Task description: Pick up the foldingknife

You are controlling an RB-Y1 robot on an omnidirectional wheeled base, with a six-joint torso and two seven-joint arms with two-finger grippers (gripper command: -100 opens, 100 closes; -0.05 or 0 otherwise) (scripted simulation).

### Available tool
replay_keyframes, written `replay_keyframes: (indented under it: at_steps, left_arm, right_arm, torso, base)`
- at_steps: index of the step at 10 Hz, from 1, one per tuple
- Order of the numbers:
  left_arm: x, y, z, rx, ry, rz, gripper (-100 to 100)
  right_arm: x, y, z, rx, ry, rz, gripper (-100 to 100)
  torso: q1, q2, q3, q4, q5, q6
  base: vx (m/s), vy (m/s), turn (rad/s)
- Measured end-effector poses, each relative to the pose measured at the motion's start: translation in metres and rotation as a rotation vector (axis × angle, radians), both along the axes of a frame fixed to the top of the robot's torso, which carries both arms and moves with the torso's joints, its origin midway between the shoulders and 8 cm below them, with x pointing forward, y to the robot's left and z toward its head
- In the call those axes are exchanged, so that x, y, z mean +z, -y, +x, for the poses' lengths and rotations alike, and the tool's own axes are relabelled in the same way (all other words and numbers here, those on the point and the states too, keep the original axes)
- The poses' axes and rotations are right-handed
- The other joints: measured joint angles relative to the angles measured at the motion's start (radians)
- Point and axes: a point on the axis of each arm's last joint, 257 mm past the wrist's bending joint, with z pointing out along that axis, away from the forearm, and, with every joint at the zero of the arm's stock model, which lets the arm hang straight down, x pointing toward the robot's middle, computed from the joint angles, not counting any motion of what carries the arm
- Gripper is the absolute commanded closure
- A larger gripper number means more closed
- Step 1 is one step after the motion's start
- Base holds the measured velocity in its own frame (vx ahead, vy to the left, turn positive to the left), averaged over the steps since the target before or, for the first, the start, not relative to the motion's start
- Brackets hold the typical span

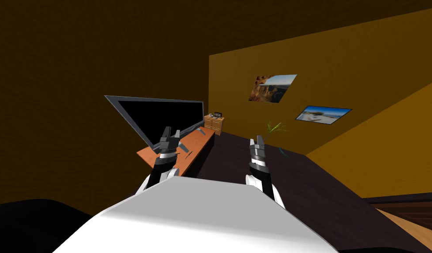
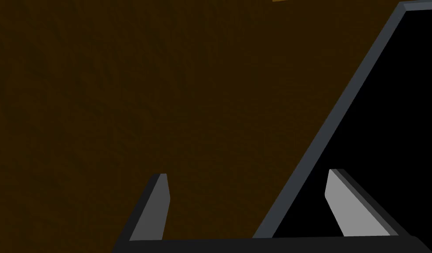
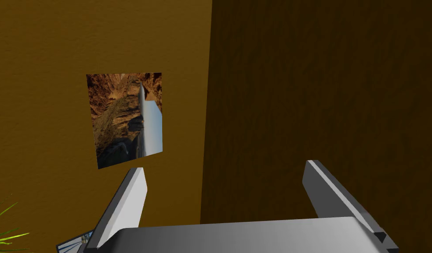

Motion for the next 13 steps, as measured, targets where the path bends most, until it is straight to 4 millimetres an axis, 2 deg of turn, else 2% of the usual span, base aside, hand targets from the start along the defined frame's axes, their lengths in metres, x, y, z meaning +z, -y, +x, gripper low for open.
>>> replay_keyframes:
  at_steps: [2,5,8,10,13]
  left_arm:
    - [-0.008,0.001,0.005,-0.023,-0.034,0.034,-100]
    - [-0.032,-0.007,0.020,-0.047,-0.126,0.060,-100]
    - [-0.064,-0.030,0.035,-0.044,-0.242,0.036,-100]
    - [-0.094,-0.044,0.043,-0.031,-0.333,-0.006,-100]
    - [-0.120,-0.064,0.047,-0.013,-0.416,-0.049,-100]
  right_arm:
    - [0.000,0.000,0.000,0.000,0.000,0.000,0]
    - [0.000,0.000,0.000,0.000,0.000,0.000,0]
    - [0.000,0.000,0.000,0.000,0.000,0.000,0]
    - [0.000,0.000,0.000,0.000,0.000,0.000,0]
    - [0.000,0.000,0.000,0.000,0.000,0.000,0]
  torso:
    - [0.000,-0.002,-0.001,0.000,0.000,0.000]
    - [0.000,-0.003,-0.002,-0.001,0.000,0.000]
    - [0.000,-0.005,-0.003,-0.001,0.000,0.000]
    - [0.000,-0.007,-0.004,-0.002,0.000,0.000]
    - [0.000,-0.003,-0.002,-0.001,0.000,0.000]
  base:
    - [0.034,-0.006,-0.007]
    - [0.056,-0.017,-0.012]
    - [0.079,-0.010,-0.014]
    - [0.093,-0.005,-0.013]
    - [0.053,-0.011,-0.009]
